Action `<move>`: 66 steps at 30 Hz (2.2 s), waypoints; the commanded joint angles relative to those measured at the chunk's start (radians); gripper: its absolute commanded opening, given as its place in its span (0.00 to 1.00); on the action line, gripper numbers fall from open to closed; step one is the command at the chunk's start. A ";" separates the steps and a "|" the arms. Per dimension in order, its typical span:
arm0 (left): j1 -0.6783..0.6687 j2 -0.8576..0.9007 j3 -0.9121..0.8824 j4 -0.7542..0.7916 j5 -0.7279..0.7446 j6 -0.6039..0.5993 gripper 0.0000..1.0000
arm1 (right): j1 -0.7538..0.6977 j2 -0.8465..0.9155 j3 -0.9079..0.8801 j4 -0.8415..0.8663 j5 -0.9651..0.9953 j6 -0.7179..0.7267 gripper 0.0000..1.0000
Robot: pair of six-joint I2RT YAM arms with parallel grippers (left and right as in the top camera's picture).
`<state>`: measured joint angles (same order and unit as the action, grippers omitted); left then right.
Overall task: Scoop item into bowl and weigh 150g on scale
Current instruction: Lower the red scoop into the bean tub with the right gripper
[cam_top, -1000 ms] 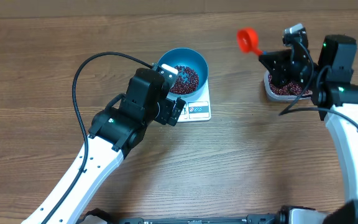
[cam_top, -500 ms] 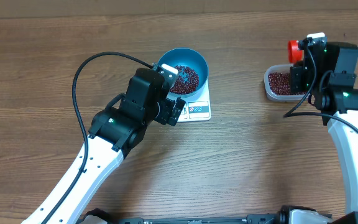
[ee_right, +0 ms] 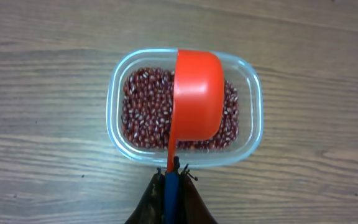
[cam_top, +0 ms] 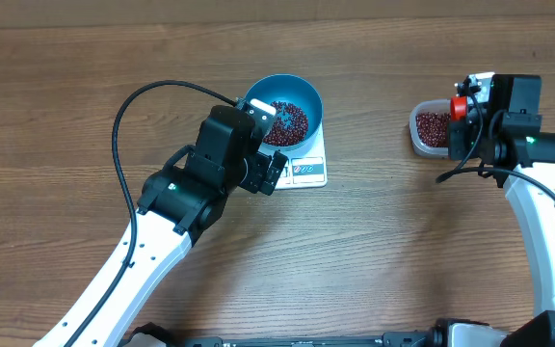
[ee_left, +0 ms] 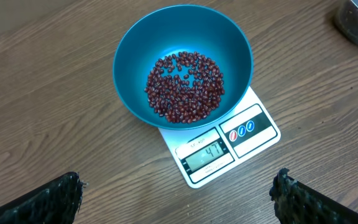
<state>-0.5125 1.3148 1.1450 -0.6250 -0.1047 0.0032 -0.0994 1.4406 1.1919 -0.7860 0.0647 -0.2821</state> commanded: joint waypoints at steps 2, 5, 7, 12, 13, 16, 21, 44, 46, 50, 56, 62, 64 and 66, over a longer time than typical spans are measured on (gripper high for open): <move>0.002 -0.019 0.002 0.000 0.009 0.008 1.00 | -0.003 0.019 0.005 -0.008 0.013 0.002 0.04; 0.002 -0.019 0.002 0.000 0.009 0.008 0.99 | -0.003 0.056 0.005 -0.005 0.013 0.001 0.04; 0.002 -0.019 0.002 0.000 0.009 0.008 1.00 | -0.003 0.085 0.005 -0.002 0.014 0.000 0.04; 0.002 -0.019 0.002 0.000 0.009 0.008 1.00 | -0.003 0.161 0.005 0.022 0.054 -0.005 0.04; 0.002 -0.019 0.002 0.000 0.009 0.008 0.99 | -0.003 0.170 0.005 0.027 0.070 -0.005 0.04; 0.002 -0.019 0.002 0.000 0.009 0.008 1.00 | -0.003 0.179 0.005 0.037 0.116 -0.005 0.04; 0.002 -0.019 0.002 0.000 0.009 0.008 1.00 | -0.003 0.181 0.005 0.060 0.130 -0.005 0.04; 0.002 -0.019 0.002 0.000 0.009 0.008 1.00 | -0.091 0.208 0.005 0.068 0.111 -0.002 0.04; 0.002 -0.019 0.002 0.000 0.009 0.008 1.00 | -0.109 0.208 0.005 0.061 0.049 -0.002 0.04; 0.002 -0.019 0.002 0.000 0.009 0.008 1.00 | -0.132 0.208 0.005 0.050 -0.047 -0.002 0.04; 0.002 -0.019 0.002 0.000 0.009 0.008 1.00 | -0.132 0.208 0.005 0.046 -0.132 -0.002 0.04; 0.002 -0.019 0.002 0.000 0.009 0.008 1.00 | -0.132 0.219 0.005 0.040 -0.198 -0.002 0.04; 0.002 -0.019 0.002 0.000 0.009 0.008 1.00 | -0.132 0.233 0.005 0.032 -0.198 -0.002 0.04; 0.002 -0.019 0.002 0.000 0.009 0.008 1.00 | -0.132 0.252 0.005 0.023 -0.201 -0.002 0.04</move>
<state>-0.5125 1.3148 1.1450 -0.6250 -0.1047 0.0032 -0.2287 1.6581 1.1919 -0.7528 -0.1001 -0.2882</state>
